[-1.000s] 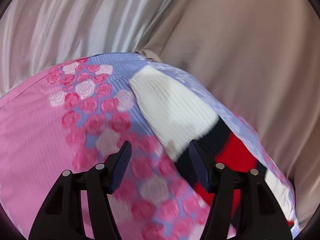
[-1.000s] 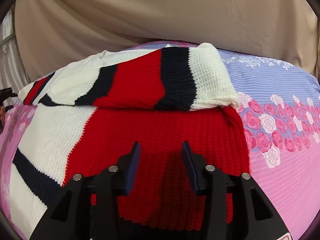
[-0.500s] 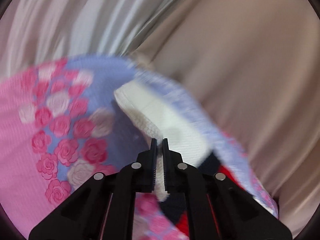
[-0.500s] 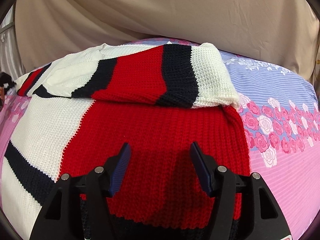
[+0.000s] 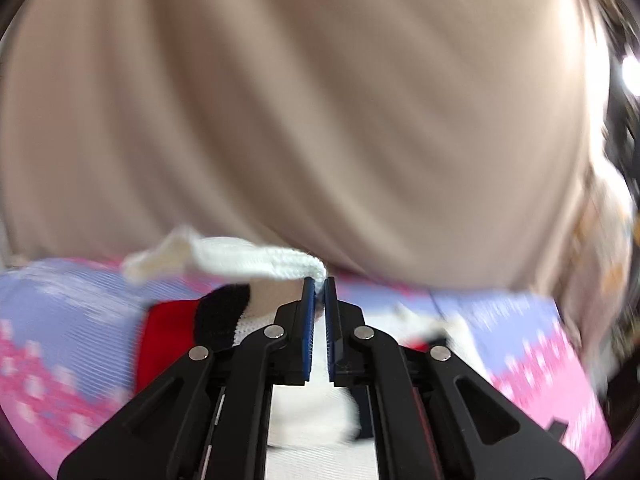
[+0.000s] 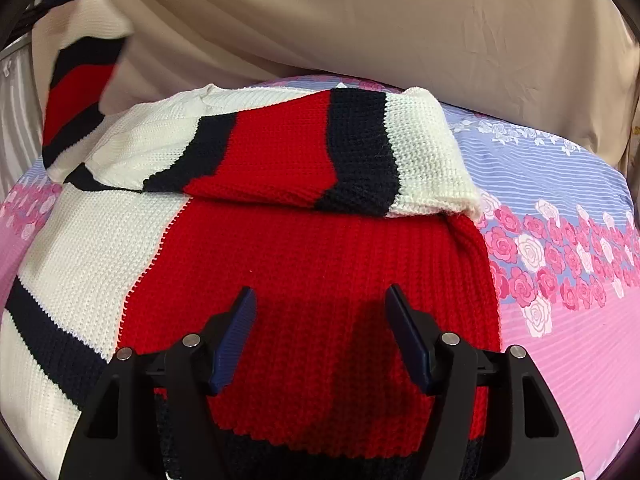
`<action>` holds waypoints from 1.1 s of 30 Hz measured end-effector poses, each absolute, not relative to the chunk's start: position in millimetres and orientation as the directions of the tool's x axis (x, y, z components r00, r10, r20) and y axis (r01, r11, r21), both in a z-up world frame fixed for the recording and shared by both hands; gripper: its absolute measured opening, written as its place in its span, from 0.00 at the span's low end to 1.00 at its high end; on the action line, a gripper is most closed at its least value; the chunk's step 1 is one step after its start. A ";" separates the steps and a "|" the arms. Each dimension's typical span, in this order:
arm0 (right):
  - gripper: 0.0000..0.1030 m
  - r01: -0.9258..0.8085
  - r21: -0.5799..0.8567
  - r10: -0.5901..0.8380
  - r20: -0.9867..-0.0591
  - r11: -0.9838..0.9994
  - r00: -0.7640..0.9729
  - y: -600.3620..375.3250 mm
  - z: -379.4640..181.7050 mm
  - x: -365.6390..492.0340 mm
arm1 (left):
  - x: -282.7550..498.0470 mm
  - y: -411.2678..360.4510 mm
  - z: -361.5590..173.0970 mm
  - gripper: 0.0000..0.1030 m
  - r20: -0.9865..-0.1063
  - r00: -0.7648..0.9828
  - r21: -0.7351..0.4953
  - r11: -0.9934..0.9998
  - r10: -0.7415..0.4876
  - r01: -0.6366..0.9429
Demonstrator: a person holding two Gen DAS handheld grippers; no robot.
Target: Fold small clothes
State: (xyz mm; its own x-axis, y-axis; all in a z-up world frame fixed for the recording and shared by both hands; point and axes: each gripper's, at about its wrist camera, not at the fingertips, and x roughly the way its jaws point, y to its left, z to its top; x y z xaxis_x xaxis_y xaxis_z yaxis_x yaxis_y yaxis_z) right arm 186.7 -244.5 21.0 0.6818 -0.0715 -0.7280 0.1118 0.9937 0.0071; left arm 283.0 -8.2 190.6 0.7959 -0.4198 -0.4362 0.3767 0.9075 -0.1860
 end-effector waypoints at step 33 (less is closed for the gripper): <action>0.67 0.124 0.064 -0.048 -0.678 0.990 0.734 -253.2 41.0 182.7 | 297.0 62.7 17.5 0.28 -0.648 0.719 -0.385 0.922 -0.250 -0.027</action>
State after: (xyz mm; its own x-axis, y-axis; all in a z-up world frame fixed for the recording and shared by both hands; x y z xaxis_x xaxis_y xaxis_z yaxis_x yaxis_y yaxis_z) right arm 182.7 -253.2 41.0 0.7338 -0.0477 -0.6776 0.1237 0.9902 0.0642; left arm 297.0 62.7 17.5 0.7192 -0.2497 -0.6484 -0.0271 0.9224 -0.3852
